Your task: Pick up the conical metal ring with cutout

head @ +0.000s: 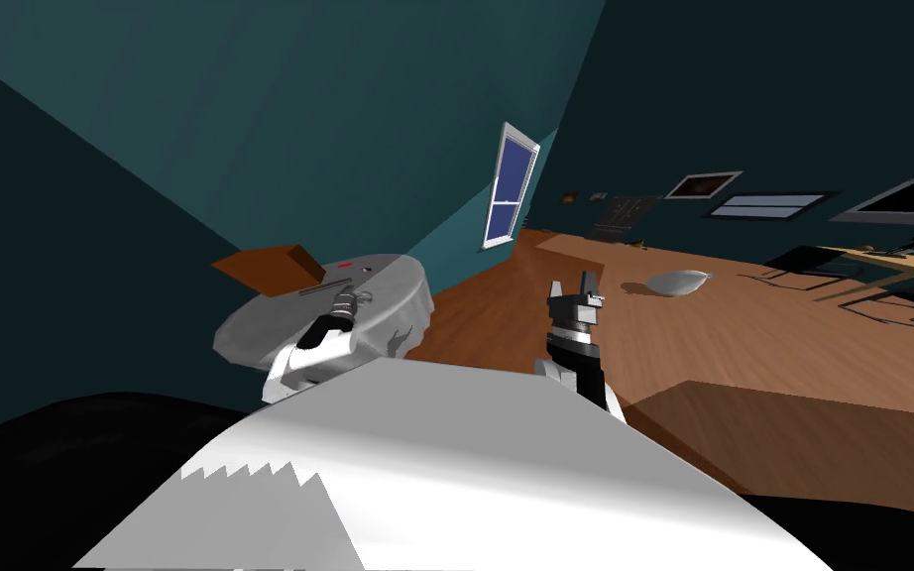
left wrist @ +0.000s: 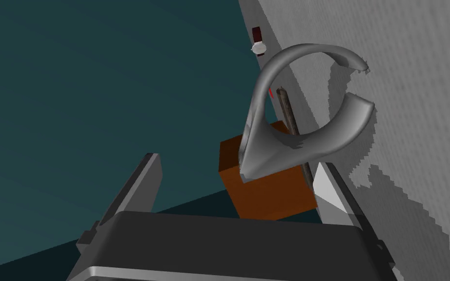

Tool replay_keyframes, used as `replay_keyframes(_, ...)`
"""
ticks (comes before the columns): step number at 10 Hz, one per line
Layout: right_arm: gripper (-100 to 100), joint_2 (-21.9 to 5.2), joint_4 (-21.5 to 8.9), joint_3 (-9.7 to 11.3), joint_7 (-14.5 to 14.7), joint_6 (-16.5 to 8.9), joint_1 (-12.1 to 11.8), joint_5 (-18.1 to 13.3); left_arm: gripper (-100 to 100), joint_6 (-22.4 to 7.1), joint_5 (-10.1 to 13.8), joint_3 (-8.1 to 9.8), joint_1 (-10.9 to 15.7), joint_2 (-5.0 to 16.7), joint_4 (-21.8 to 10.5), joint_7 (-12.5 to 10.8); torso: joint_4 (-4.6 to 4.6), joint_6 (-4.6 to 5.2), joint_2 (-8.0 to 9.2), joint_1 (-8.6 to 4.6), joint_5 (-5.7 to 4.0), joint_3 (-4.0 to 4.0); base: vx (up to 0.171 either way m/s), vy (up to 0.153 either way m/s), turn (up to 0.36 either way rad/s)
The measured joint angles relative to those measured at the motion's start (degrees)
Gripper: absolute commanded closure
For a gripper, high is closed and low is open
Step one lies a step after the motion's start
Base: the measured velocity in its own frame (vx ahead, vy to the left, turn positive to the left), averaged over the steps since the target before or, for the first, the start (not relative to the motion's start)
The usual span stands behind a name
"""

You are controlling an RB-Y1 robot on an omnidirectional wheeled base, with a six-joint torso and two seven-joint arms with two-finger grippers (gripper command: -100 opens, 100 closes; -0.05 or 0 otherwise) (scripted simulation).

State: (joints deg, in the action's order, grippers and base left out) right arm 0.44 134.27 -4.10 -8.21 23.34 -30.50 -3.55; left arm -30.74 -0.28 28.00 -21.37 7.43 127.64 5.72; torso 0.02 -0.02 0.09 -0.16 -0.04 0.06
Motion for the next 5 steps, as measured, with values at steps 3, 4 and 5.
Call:
replay_keyframes(3, 0, 0.0, 0.0, 0.0, 0.0, 0.0, 0.0, 0.0, -100, -3.53, 1.73, 4.59, -1.02, 3.57, -0.43, 1.24, -0.01, 0.0, -0.06, -0.03, 0.0, -0.03, 0.001, -0.055, -0.112)
replay_keyframes(4, 0, 0.0, 0.0, 0.0, 0.0, 0.0, 0.0, 0.0, -100, -4.82, 1.85, 6.04, -0.9, 4.38, -0.89, 1.75, -0.03, 0.01, -0.13, -0.04, -0.01, -0.07, 0.018, -0.034, -0.028)
replay_keyframes(5, 0, 0.0, 0.0, -0.01, 0.0, 0.0, -0.01, 0.0, -100, -5.92, 2.39, 6.94, -1.3, 5.04, -0.69, 1.98, -0.03, -0.02, -0.14, 0.02, 0.0, -0.08, 0.026, -0.028, -0.057)
